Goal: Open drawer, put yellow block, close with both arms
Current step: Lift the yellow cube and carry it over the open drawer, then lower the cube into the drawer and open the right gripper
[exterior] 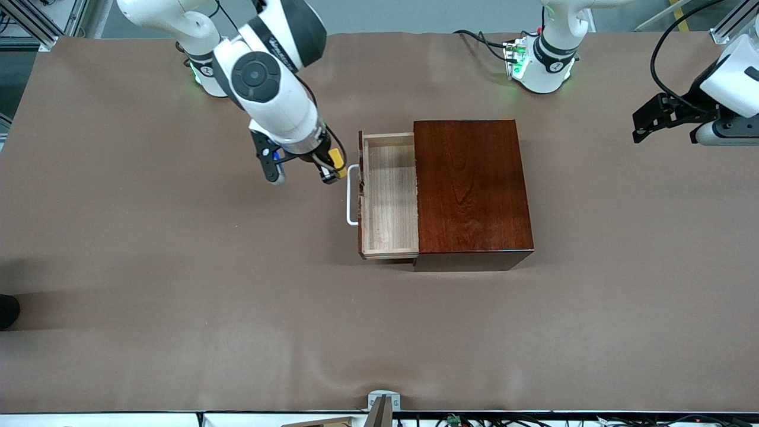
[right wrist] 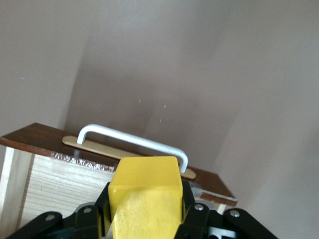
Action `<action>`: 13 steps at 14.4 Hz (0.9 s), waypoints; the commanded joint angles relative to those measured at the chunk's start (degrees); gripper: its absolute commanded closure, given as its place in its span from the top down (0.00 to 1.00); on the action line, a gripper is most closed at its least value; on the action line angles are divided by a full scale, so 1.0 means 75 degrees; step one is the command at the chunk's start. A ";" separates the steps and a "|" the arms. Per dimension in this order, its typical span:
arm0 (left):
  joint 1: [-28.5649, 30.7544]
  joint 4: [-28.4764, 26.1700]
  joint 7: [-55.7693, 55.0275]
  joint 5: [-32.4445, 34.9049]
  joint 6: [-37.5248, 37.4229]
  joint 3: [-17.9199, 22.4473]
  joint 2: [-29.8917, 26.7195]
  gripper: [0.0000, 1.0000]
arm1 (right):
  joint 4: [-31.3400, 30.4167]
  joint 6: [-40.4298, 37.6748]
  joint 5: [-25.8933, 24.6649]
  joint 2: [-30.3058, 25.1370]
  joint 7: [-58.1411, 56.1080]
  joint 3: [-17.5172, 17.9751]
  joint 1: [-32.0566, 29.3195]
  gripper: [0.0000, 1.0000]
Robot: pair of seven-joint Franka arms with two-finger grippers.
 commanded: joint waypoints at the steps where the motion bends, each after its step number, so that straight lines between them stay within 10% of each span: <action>1: 0.0027 -0.0042 0.0006 -0.0030 0.0070 -0.0042 -0.0043 1.00 | 0.0336 0.0351 0.0177 0.0415 0.0746 -0.0097 0.0328 0.27; 13: 0.0062 -0.0054 0.0006 -0.0030 0.0081 -0.0042 -0.0032 1.00 | 0.1016 0.1407 0.0142 0.1622 0.2249 -0.0097 0.1055 0.27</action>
